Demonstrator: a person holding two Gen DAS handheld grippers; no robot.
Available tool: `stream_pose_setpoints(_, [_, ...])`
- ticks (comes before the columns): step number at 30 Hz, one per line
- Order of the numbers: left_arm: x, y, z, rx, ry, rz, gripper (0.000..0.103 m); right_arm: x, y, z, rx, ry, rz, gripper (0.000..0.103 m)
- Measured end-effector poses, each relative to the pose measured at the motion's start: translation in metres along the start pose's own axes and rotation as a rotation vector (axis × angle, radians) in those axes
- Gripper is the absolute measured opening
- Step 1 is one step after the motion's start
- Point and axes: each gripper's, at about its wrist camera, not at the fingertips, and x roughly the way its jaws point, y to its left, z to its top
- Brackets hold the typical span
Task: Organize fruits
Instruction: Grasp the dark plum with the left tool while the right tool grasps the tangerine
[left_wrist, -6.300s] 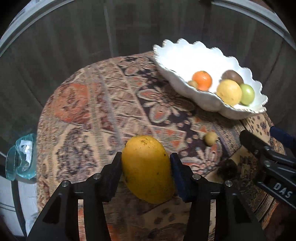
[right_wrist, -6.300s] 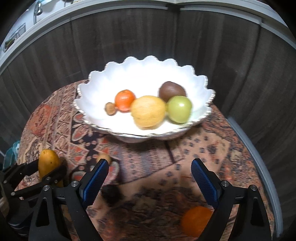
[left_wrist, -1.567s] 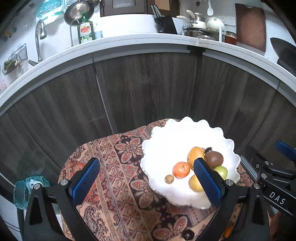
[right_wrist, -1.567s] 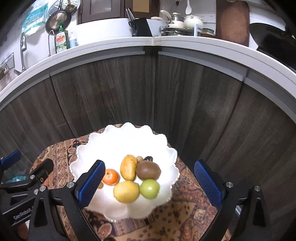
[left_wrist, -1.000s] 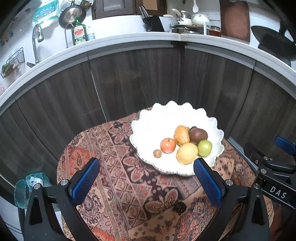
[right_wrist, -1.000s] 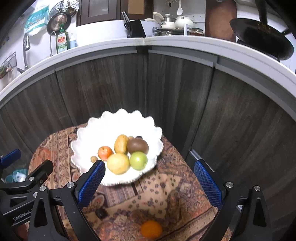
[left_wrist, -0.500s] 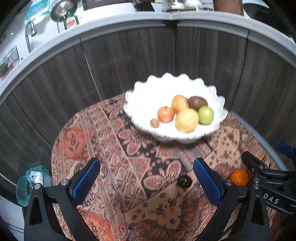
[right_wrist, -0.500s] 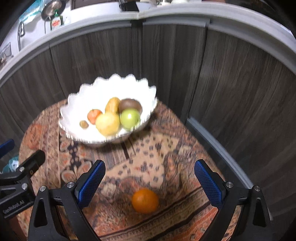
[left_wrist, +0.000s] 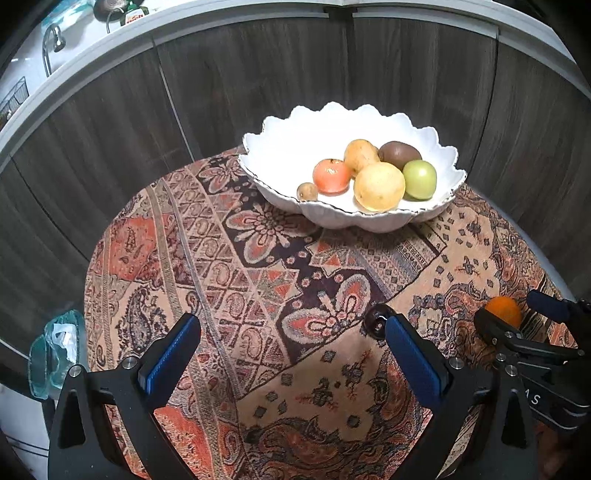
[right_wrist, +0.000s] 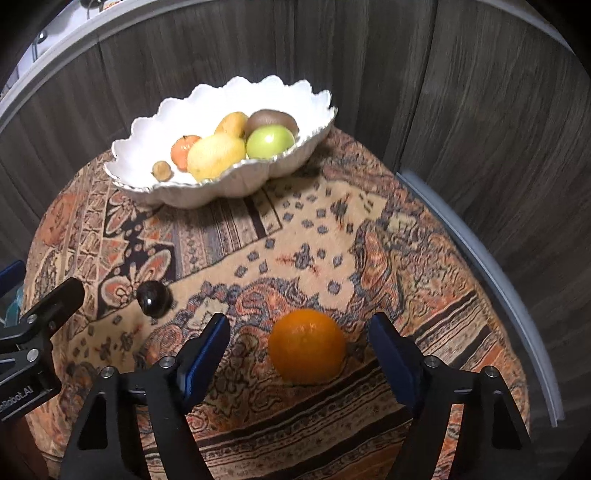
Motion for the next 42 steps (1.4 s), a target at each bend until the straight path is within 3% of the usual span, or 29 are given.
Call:
stream_pose_setpoints(4, [0.005,-0.003,-0.003,0.003,0.010,-0.004,0.101,0.006,-0.002,-0.002,0.002,0.016,-0.003,0.073])
stream_pose_setpoints(11, [0.010,-0.008,-0.007,0.013,0.020,-0.010,0.101,0.024,-0.007,-0.009,0.027,0.078,0.028,0.048])
stream_pose_setpoints(19, [0.019,-0.018,-0.007,0.019,0.036,-0.034,0.101,0.020,-0.013,-0.009,0.039,0.059,0.040,0.046])
stream_pose_setpoints(27, [0.034,-0.039,-0.003,0.056,0.065,-0.074,0.092,0.005,-0.028,0.003,0.073,-0.023,0.000,0.046])
stream_pose_setpoints(42, [0.063,-0.056,-0.003,0.093,0.126,-0.125,0.057,0.012,-0.033,0.006,0.100,-0.015,0.005,0.046])
